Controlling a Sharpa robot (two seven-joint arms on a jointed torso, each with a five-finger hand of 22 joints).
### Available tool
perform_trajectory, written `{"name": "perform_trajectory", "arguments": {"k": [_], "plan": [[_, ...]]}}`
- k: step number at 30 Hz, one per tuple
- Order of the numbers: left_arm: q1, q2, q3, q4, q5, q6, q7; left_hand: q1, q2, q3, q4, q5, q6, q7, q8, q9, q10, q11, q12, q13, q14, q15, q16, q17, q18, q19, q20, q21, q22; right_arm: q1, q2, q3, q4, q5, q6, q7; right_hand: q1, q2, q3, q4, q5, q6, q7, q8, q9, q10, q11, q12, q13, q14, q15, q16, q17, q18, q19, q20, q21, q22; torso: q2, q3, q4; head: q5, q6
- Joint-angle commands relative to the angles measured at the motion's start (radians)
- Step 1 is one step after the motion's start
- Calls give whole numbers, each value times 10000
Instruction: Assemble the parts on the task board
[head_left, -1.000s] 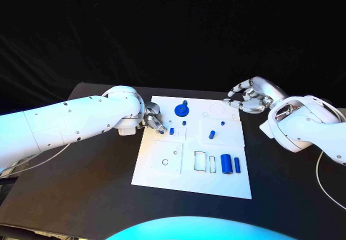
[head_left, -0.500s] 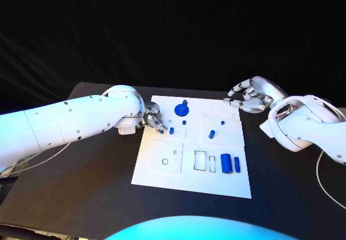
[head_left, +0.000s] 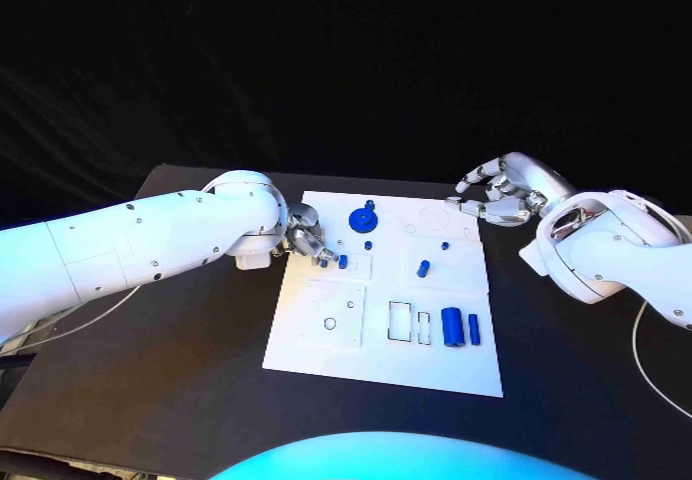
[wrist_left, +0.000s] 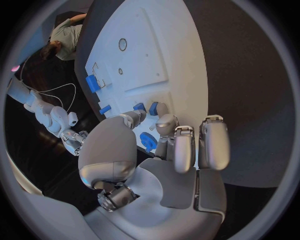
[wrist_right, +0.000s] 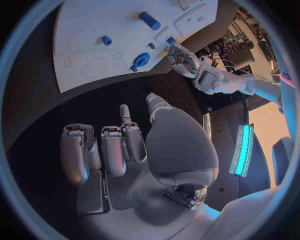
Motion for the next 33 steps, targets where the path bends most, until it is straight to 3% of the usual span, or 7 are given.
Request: {"name": "perform_trajectory", "arguments": {"k": [1,9,12,17,19,25,33], "plan": [[-12,-37,23,45,56,-272,38,-159,22,-158,3,-66,59,-7,33,-26,28,1,36,-34,1039,-53,35,2635,-153,83,-3,31,-3,-8,-2,0,6,-62,69,69,-99,33,-13,12,45,7,-46,63,15,-7,-72,-35,1096,615,-56,-50,635,64,411,-62,-67,1927,13,-4,-5,-11,16],[-12,-220,268,205,676,-1170,223,-284,195,-396,-7,-26,-168,59,-60,-107,-447,58,-443,-779,951,-8,-140,2365,-53,-131,-1,-268,-485,-14,5,0,-12,-51,48,89,-99,33,-13,12,45,7,-46,63,15,-7,-72,-35,1096,615,-56,-50,635,64,411,-62,-67,1927,7,5,-15,-64,35],[-6,-287,353,268,1107,-1874,613,-16,368,-542,-9,74,-855,367,-358,-278,-1961,333,-1838,-2814,509,224,-924,1281,277,-963,134,-1425,-2192,-17,-1,0,-20,-44,39,94,-99,33,-13,12,45,7,-46,63,15,-7,-72,-35,1096,615,-56,-50,635,64,411,-62,-67,1927,-5,6,-1,-122,44],[-2,-286,407,301,1357,-3203,2017,1129,357,-635,-39,163,-1939,1014,-911,-708,-3389,947,-2831,-3645,-858,758,-2812,-996,897,-2745,635,-4269,-5768,-20,-15,0,-21,-35,16,111,-133,35,-25,12,26,0,-45,66,16,-13,-72,-44,1089,613,-56,-54,629,66,407,-63,-76,1922,1,12,21,-176,88],[-2,-240,388,307,1185,-3639,2621,2101,249,-476,-117,154,-2272,1222,-1072,-911,-3976,1153,-3210,-3952,-1485,963,-3540,-1868,1075,-3233,797,-5267,-6835,-20,-13,0,-24,-31,9,123,-138,38,-26,11,26,-1,-45,67,16,-18,-72,-52,1082,610,-56,-60,615,72,393,-63,-99,1907,7,17,21,-188,112],[-49,48,155,261,-318,-4767,4445,4286,-176,208,-888,130,-2732,1465,-1538,-1512,-5158,1447,-4254,-4851,-2685,1204,-4690,-3385,1071,-3347,1038,-5928,-7264,-31,23,0,-81,31,-18,221,-139,43,-24,7,29,-3,-45,69,17,-29,-72,-69,1068,606,-56,-69,594,84,366,-63,-147,1877,4,2,-9,-253,194],[-369,430,-23,-83,-2788,-5406,4988,4788,-678,280,-1274,13,-2935,1467,-1991,-2172,-5433,1476,-5029,-5716,-2813,1219,-4586,-3708,1080,-3277,1060,-5953,-7286,-66,46,-2,-102,74,-13,289,-137,46,-21,3,33,-6,-45,69,17,-54,-72,-106,1038,594,-56,-90,541,101,329,-63,-211,1835,9,7,-11,-361,303]]}}
